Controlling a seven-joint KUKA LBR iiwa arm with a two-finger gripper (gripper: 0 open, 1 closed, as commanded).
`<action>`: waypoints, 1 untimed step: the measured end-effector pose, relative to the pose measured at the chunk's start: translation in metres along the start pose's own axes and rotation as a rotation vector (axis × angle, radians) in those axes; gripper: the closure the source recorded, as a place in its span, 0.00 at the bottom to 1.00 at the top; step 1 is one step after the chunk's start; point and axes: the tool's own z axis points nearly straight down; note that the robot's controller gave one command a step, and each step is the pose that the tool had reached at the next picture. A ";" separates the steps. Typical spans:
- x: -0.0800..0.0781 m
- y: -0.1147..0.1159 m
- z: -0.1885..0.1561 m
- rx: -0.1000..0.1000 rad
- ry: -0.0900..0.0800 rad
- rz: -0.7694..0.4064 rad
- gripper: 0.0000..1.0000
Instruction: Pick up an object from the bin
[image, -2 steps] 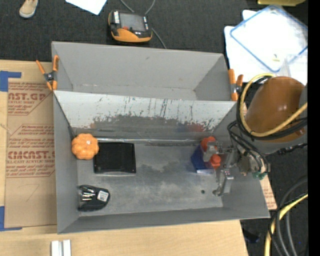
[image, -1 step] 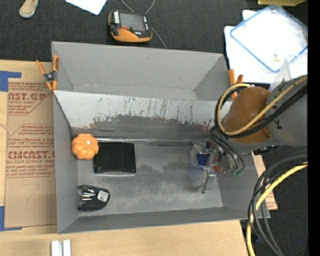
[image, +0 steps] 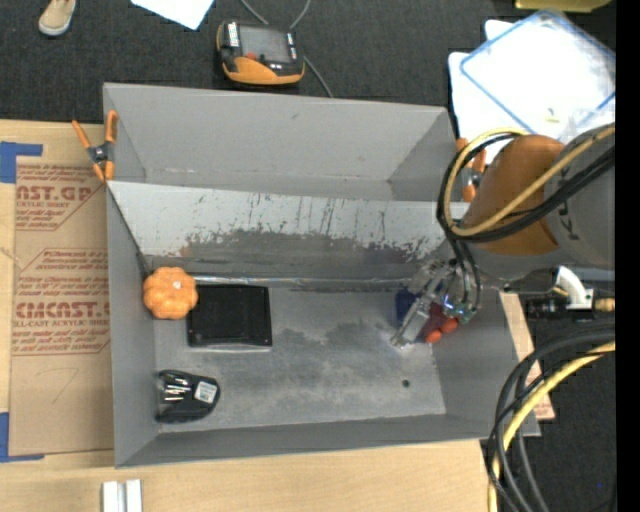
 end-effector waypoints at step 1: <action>-0.053 -0.023 0.039 -0.014 0.012 -0.811 0.00</action>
Offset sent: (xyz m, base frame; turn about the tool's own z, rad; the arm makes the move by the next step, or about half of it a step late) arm 0.0389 -0.0512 -0.0784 0.0638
